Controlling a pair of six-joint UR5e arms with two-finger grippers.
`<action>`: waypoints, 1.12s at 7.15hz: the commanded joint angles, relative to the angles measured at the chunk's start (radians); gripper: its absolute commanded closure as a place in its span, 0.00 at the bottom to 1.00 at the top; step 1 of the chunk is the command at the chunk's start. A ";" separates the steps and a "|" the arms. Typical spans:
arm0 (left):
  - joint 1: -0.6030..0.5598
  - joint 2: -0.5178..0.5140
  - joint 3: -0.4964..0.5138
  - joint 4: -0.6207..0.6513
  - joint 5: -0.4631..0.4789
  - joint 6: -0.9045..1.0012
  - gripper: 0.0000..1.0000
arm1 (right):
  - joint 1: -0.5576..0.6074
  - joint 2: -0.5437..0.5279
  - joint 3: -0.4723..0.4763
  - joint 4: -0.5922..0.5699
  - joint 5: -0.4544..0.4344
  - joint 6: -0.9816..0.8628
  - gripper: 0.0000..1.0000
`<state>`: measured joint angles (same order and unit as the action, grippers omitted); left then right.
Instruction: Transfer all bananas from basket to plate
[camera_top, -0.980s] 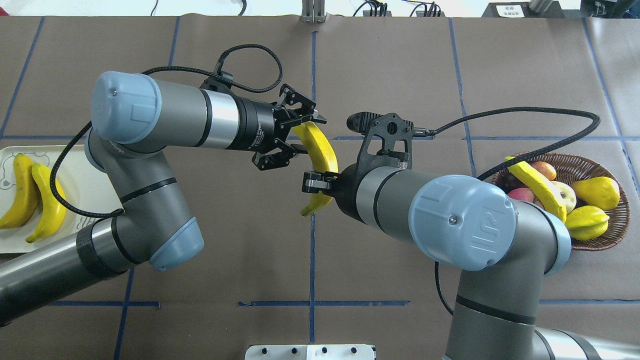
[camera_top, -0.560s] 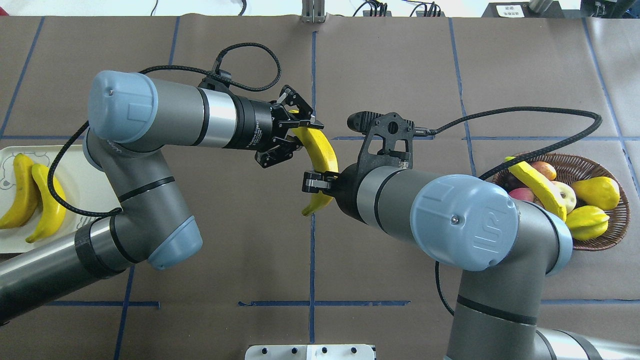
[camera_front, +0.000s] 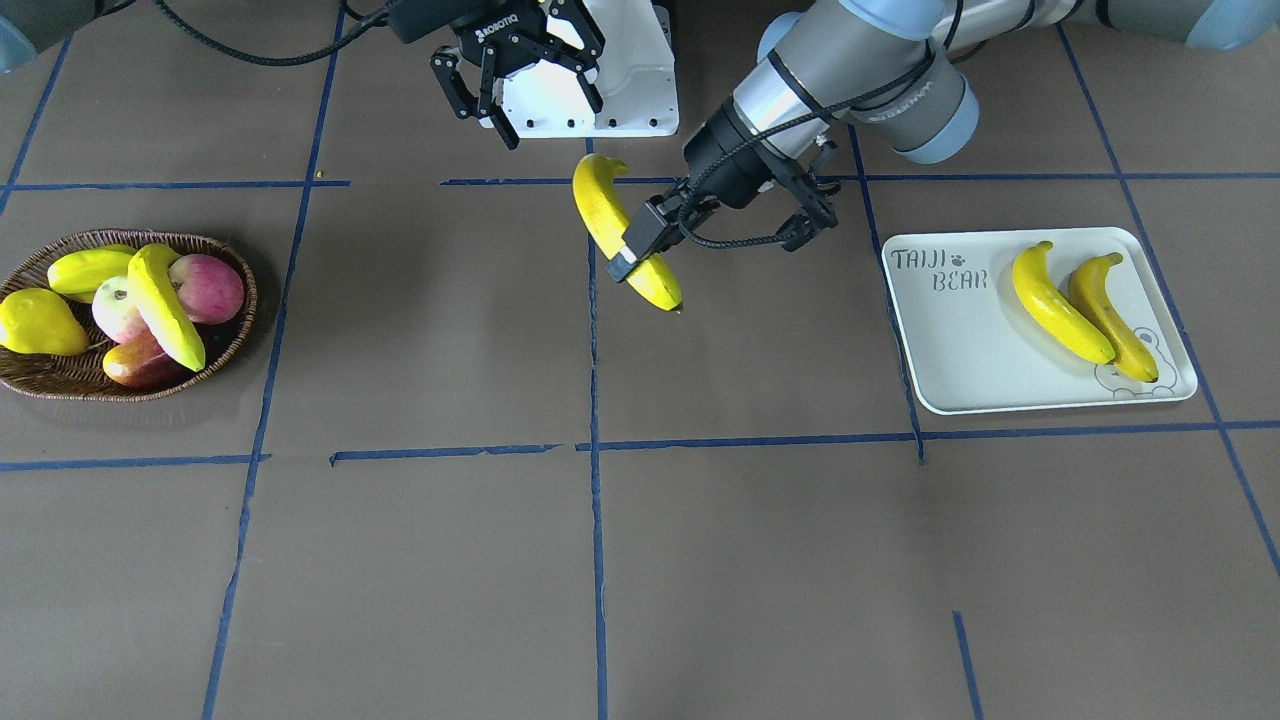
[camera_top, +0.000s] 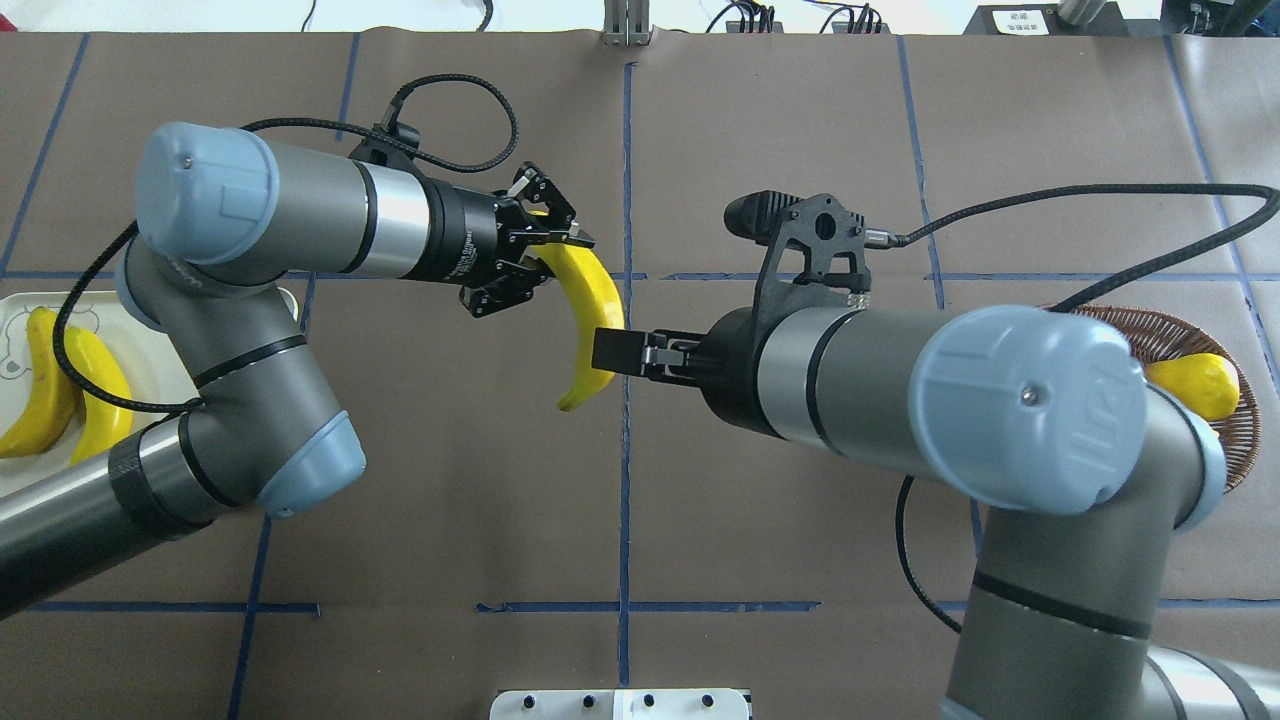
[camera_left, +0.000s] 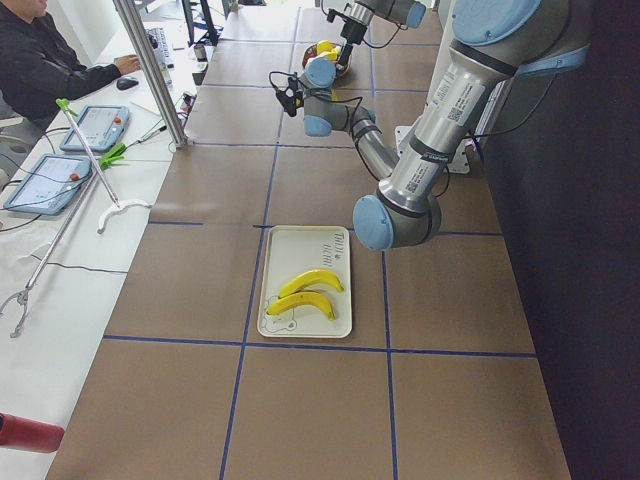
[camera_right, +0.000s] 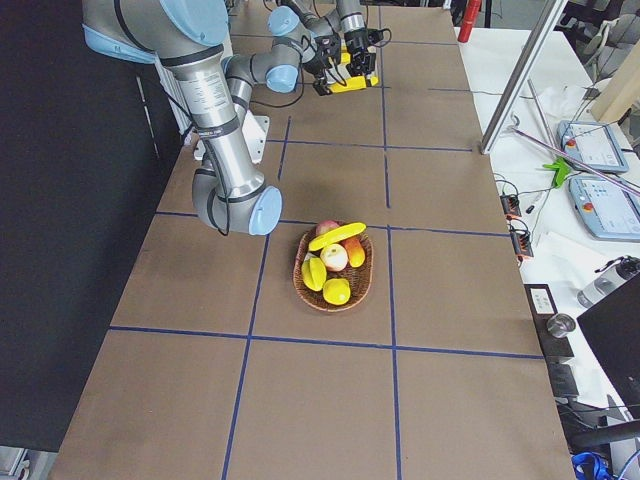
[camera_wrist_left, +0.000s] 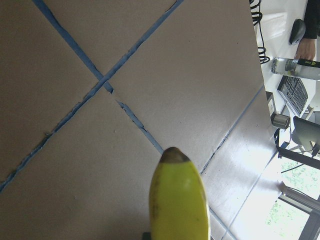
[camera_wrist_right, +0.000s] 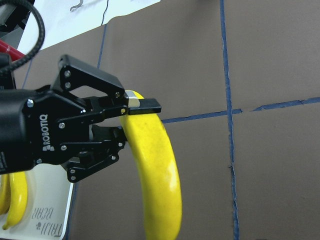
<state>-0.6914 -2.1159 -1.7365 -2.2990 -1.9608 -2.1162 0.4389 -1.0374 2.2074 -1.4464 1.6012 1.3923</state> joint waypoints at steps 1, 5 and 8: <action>-0.081 0.150 -0.079 0.200 -0.090 0.332 1.00 | 0.154 -0.050 0.018 -0.003 0.216 -0.002 0.00; -0.140 0.526 -0.152 0.250 -0.055 0.712 1.00 | 0.218 -0.136 0.034 -0.003 0.270 -0.058 0.00; -0.132 0.542 -0.053 0.250 0.084 0.716 1.00 | 0.222 -0.145 0.046 -0.003 0.272 -0.058 0.00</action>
<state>-0.8276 -1.5695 -1.8383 -2.0495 -1.9216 -1.4038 0.6597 -1.1792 2.2477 -1.4496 1.8723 1.3353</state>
